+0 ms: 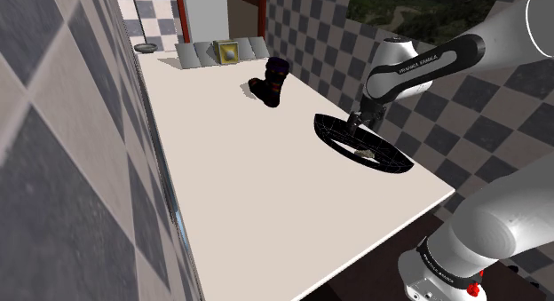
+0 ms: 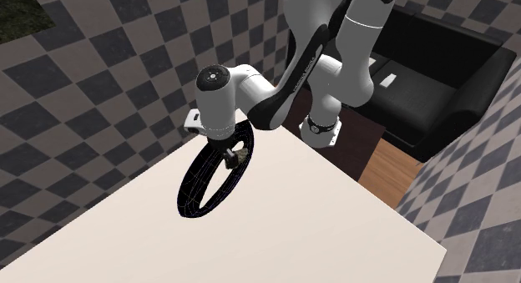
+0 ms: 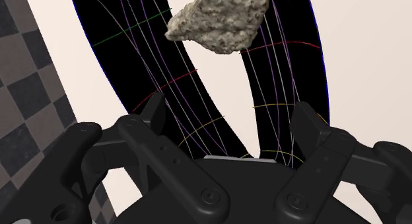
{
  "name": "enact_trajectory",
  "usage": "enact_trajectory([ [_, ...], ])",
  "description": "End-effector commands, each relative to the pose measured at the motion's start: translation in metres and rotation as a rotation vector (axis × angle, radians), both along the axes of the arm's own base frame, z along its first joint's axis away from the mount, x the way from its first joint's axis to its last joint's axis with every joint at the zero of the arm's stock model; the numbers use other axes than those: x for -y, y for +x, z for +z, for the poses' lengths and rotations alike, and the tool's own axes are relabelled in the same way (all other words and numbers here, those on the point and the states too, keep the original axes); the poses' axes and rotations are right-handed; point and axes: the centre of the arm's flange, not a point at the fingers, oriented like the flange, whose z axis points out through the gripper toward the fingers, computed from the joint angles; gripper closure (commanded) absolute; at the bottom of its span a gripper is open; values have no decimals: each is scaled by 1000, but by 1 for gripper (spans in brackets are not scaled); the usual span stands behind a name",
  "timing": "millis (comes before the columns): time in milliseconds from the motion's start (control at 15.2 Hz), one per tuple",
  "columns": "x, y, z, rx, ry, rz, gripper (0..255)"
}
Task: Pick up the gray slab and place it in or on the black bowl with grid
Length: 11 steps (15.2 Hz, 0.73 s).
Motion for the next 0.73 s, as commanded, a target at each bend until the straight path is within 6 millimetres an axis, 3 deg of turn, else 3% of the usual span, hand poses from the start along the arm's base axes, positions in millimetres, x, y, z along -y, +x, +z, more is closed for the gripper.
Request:
enact_trajectory([
  [0, -2, 0, 19, -1, 0, 0, 0],
  [132, -5, -1, 43, -1, 0, 0, 0],
  [660, -5, -1, 43, -1, 0, 0, 0],
])
